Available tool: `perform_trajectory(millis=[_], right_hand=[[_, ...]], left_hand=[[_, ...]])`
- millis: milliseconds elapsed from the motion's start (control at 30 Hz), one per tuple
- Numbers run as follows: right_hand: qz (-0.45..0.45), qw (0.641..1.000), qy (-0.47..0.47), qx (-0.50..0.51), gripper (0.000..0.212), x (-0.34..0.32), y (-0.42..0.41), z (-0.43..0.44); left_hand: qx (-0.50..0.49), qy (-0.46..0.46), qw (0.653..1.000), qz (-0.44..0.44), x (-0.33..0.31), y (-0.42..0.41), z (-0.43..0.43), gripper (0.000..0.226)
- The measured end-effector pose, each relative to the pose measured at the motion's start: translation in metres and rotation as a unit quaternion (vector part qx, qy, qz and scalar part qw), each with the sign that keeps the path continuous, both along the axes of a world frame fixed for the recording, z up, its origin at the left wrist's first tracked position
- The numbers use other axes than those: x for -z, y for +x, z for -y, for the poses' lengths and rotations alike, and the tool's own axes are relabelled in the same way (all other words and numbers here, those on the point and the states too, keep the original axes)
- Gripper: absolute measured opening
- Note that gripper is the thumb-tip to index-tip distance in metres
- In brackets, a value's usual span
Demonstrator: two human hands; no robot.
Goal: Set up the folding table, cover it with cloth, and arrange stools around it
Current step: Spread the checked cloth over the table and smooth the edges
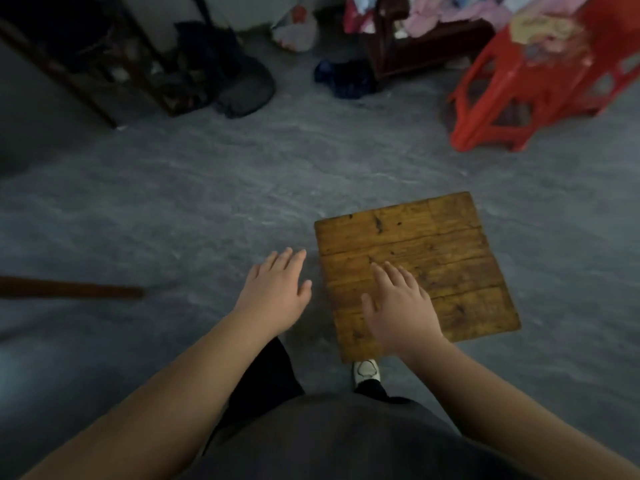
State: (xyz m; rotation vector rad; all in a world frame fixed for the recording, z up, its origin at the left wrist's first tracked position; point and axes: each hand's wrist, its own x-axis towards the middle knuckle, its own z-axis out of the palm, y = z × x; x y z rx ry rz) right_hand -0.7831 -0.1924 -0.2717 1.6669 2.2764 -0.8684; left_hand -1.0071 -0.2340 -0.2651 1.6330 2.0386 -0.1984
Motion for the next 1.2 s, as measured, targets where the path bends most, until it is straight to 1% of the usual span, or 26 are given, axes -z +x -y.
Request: perform_trajectory(millis=[100, 200, 267, 333, 400, 533, 700, 833, 1000, 1067, 1167, 1200], right_hand=[[0.008, 0.996, 0.000, 0.084, 0.065, 0.008, -0.022, -0.013], [0.017, 0.980, 0.010, 0.196, 0.064, 0.011, -0.055, -0.013], [0.019, 0.961, 0.000, 0.277, 0.064, 0.007, -0.074, -0.009], [0.030, 0.944, 0.000, 0.328, 0.065, 0.006, -0.087, 0.000], [0.036, 0.919, 0.000, 0.393, 0.065, 0.002, -0.099, 0.008], [0.045, 0.874, -0.004, 0.484, 0.065, 0.007, -0.118, 0.035], [0.031, 0.826, -0.024, 0.563, 0.065, 0.038, -0.130, 0.062], [0.015, 0.797, -0.036, 0.603, 0.064, 0.087, -0.137, 0.069], [0.017, 0.765, -0.076, 0.639, 0.063, 0.180, -0.151, 0.068], [0.023, 0.758, -0.093, 0.646, 0.063, 0.225, -0.155, 0.061], [0.040, 0.758, -0.120, 0.640, 0.065, 0.295, -0.163, 0.054], [0.047, 0.761, -0.122, 0.636, 0.067, 0.316, -0.164, 0.052]], left_hand=[[0.090, -0.004, 0.996, 0.005, 0.008, -0.025, -0.051, 0.063], [0.199, -0.032, 0.979, 0.008, 0.016, -0.052, -0.103, 0.064], [0.289, -0.051, 0.956, 0.007, 0.019, -0.064, -0.132, 0.064], [0.349, -0.051, 0.936, 0.001, 0.018, -0.068, -0.147, 0.064], [0.417, -0.049, 0.908, 0.003, 0.018, -0.066, -0.162, 0.064], [0.500, -0.046, 0.865, 0.010, 0.031, -0.056, -0.171, 0.064], [0.542, -0.066, 0.838, 0.004, 0.064, -0.045, -0.166, 0.065], [0.556, -0.066, 0.829, 0.009, 0.106, -0.038, -0.173, 0.064], [0.585, -0.087, 0.806, 0.003, 0.191, -0.035, -0.188, 0.066], [0.609, -0.091, 0.788, -0.012, 0.235, -0.032, -0.198, 0.068], [0.664, -0.089, 0.741, -0.048, 0.303, -0.030, -0.214, 0.075], [0.674, -0.091, 0.731, -0.058, 0.323, -0.029, -0.220, 0.078]])
